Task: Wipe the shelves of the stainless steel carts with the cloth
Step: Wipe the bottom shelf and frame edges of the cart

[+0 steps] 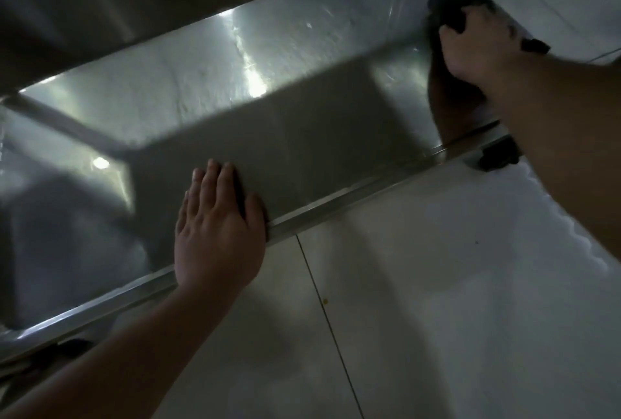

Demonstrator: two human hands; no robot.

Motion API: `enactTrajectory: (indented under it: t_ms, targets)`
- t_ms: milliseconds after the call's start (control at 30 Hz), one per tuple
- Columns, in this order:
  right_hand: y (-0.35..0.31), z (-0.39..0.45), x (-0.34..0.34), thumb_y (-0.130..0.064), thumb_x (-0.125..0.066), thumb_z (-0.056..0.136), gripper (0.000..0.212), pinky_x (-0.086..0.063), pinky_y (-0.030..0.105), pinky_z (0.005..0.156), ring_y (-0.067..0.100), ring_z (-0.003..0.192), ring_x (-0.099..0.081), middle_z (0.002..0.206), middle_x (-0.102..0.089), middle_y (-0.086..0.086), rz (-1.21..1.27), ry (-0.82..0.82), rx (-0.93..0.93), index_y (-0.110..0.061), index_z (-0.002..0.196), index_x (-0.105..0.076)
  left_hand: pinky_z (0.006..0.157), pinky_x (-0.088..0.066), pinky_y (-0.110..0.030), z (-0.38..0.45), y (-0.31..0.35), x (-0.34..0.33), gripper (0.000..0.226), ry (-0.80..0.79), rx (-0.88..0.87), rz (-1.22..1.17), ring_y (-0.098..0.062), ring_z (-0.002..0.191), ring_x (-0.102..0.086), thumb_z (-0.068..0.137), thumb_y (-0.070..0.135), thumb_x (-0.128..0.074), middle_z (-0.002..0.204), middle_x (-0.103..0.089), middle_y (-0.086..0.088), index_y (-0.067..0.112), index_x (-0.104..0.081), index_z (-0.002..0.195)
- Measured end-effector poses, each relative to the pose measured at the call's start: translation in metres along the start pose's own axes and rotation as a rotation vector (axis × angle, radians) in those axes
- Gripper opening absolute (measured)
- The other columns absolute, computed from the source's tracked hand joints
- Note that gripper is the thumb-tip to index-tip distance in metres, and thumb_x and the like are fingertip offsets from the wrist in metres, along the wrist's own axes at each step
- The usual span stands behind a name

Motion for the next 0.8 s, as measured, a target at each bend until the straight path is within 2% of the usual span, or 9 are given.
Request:
enactTrajectory:
  t_ms: [100,167,267,367,467,533,633,733,800]
  targets:
    - [-0.082,-0.016,-0.026,-0.054,-0.037,0.103,0.067,-0.022,0.052,0.125,0.036,0.152,-0.03,0.167,-0.032,0.012,0.014,-0.024,0.058,-0.019,0.16,-0.035,0.132,-0.009,-0.038,0.0,0.001,0.0,0.073,-0.009,0.005,0.009,-0.016,0.163,-0.008,0.103,0.058,-0.025,0.176,-0.021,0.0,0.022,-0.028,0.166]
    - [-0.161,-0.045,-0.047,-0.054,-0.038,0.103,0.063,-0.027,0.05,0.122,0.036,0.147,-0.037,0.163,-0.038,0.012,-0.019,-0.092,0.277,-0.02,0.156,-0.041,0.132,-0.007,-0.036,-0.001,0.002,-0.001,0.073,-0.017,0.009,0.013,-0.014,0.163,-0.007,0.103,0.059,-0.024,0.176,-0.019,0.002,0.023,-0.027,0.166]
    - [-0.258,-0.112,-0.08,-0.059,-0.038,0.104,0.064,-0.019,0.047,0.126,0.03,0.155,-0.026,0.169,-0.029,0.005,-0.081,-0.218,0.634,-0.026,0.159,-0.038,0.13,-0.004,-0.033,0.0,0.001,0.0,0.073,-0.023,0.008,0.017,-0.013,0.163,-0.006,0.103,0.06,-0.025,0.176,-0.019,0.002,0.023,-0.026,0.166]
    - [-0.285,-0.171,-0.103,-0.06,-0.039,0.105,0.062,-0.008,0.045,0.129,0.019,0.16,-0.015,0.173,-0.023,-0.003,-0.087,-0.328,0.948,-0.032,0.161,-0.034,0.131,-0.004,-0.034,0.0,0.0,-0.002,0.074,-0.043,0.001,0.014,-0.011,0.162,-0.004,0.103,0.062,-0.024,0.176,-0.017,0.003,0.025,-0.023,0.167]
    - [-0.251,-0.166,-0.092,-0.056,-0.046,0.105,0.057,-0.009,0.039,0.128,0.014,0.157,-0.022,0.169,-0.031,-0.006,-0.057,-0.364,1.081,-0.035,0.157,-0.042,0.131,-0.007,-0.036,0.0,-0.001,-0.001,0.074,-0.039,0.006,0.005,-0.012,0.162,-0.006,0.101,0.063,-0.026,0.176,-0.019,0.004,0.026,-0.026,0.166]
    - [-0.212,-0.121,-0.071,-0.057,-0.05,0.103,0.056,-0.017,0.039,0.127,0.019,0.154,-0.032,0.167,-0.036,-0.004,-0.023,-0.288,0.928,-0.035,0.154,-0.046,0.131,-0.008,-0.036,0.0,-0.001,0.0,0.073,-0.024,0.002,0.005,-0.013,0.162,-0.008,0.101,0.062,-0.029,0.175,-0.021,0.003,0.026,-0.029,0.165]
    - [-0.12,-0.037,-0.033,-0.061,-0.046,0.102,0.062,-0.029,0.045,0.123,0.033,0.148,-0.041,0.165,-0.039,0.007,0.007,-0.135,0.496,-0.031,0.156,-0.041,0.131,-0.008,-0.036,-0.001,-0.001,0.001,0.073,-0.017,0.005,0.002,-0.014,0.162,-0.009,0.101,0.063,-0.031,0.175,-0.022,0.003,0.026,-0.029,0.164]
    - [-0.013,0.005,-0.004,-0.064,-0.038,0.101,0.073,-0.03,0.054,0.122,0.045,0.145,-0.04,0.162,-0.037,0.022,-0.019,-0.09,0.163,-0.02,0.158,-0.034,0.131,-0.008,-0.036,-0.001,0.0,0.001,0.072,-0.014,0.015,-0.008,-0.014,0.162,-0.008,0.101,0.061,-0.035,0.175,-0.021,0.004,0.027,-0.029,0.164]
    - [0.031,0.0,0.008,-0.067,-0.031,0.099,0.077,-0.027,0.061,0.121,0.049,0.146,-0.035,0.161,-0.034,0.026,-0.079,-0.057,0.081,-0.017,0.158,-0.031,0.131,-0.009,-0.037,-0.002,0.001,0.001,0.07,-0.012,0.019,-0.012,-0.015,0.162,-0.009,0.102,0.06,-0.038,0.174,-0.022,0.003,0.027,-0.029,0.163]
Point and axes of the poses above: each hand's wrist, its own z-axis towards the middle knuckle, its own x-axis out of the back of the hand, y = z × x, the point moved 9 cm from there along z, towards the middle knuckle
